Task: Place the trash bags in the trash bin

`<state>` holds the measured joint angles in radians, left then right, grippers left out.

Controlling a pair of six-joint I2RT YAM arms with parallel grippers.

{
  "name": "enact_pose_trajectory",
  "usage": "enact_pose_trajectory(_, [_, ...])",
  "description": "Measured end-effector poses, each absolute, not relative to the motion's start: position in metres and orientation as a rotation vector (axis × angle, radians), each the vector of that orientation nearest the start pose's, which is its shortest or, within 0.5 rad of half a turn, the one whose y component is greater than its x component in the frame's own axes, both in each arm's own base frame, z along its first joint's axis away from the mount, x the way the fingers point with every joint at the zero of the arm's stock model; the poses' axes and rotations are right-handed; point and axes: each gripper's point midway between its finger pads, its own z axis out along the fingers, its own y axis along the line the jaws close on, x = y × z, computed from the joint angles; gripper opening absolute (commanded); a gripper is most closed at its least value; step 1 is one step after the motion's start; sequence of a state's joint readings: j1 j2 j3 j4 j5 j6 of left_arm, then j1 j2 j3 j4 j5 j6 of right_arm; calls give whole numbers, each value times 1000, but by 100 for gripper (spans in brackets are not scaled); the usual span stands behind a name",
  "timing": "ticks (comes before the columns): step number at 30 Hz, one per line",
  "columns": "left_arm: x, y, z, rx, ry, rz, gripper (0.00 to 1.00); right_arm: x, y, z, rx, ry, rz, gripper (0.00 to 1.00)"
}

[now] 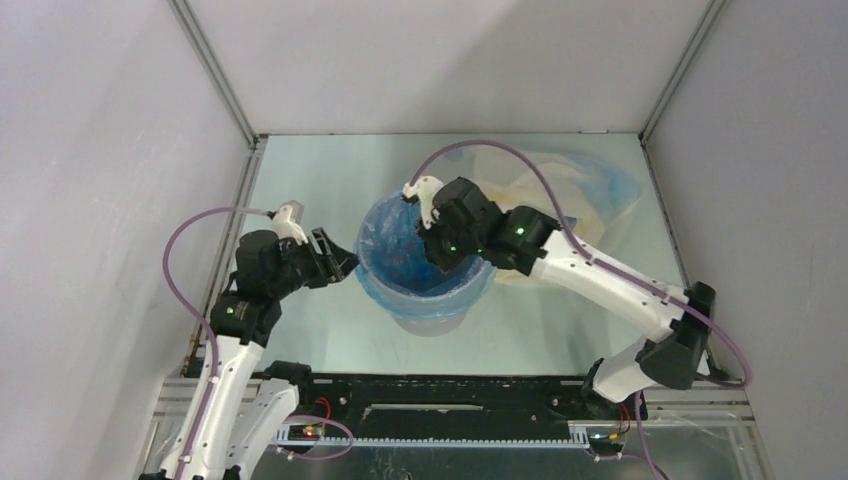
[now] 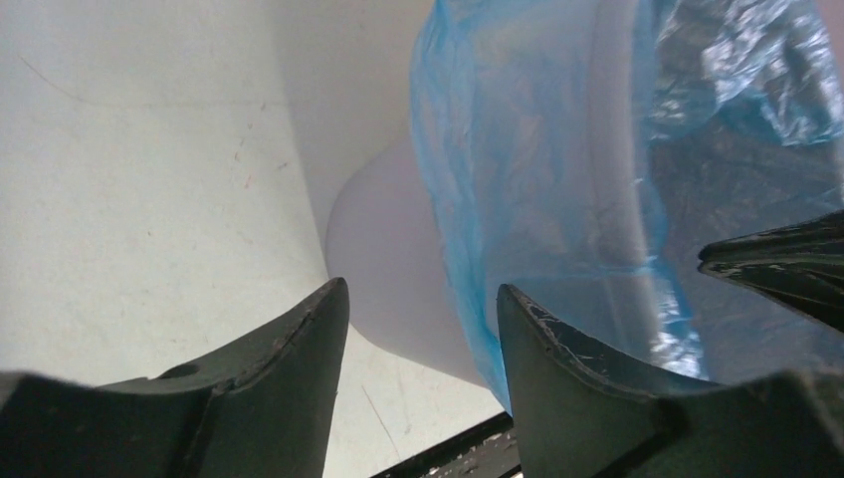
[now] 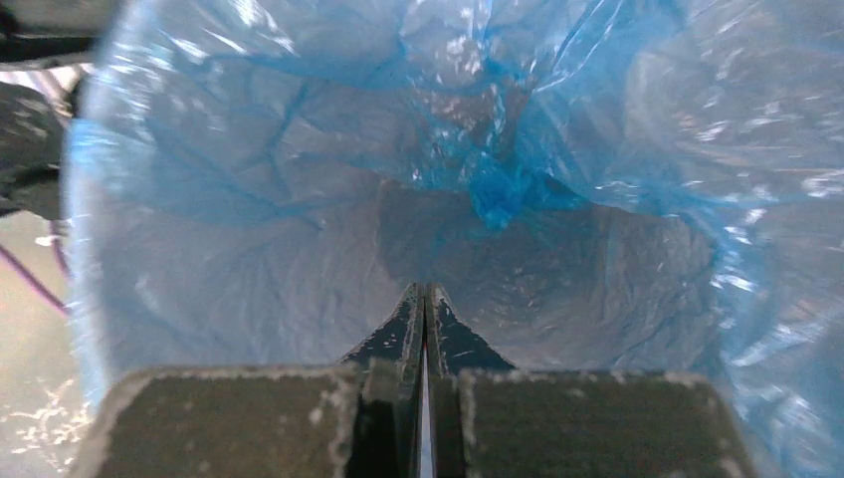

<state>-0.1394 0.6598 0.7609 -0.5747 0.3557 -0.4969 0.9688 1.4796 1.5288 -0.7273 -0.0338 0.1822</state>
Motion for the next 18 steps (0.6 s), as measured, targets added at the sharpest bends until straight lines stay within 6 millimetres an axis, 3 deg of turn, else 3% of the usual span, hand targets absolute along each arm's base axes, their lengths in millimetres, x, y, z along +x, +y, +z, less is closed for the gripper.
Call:
enact_pose_trajectory(4, [222, -116, 205, -146, 2139, -778, 60, 217, 345, 230, -964, 2211, 536, 0])
enact_pose_trajectory(9, [222, -120, 188, -161, 2177, -810, 55, 216, 343, 214, -991, 2242, 469, 0])
enact_pose_trajectory(18, [226, -121, 178, -174, 2184, -821, 46, 217, 342, 166, -1072, 2336, 371, 0])
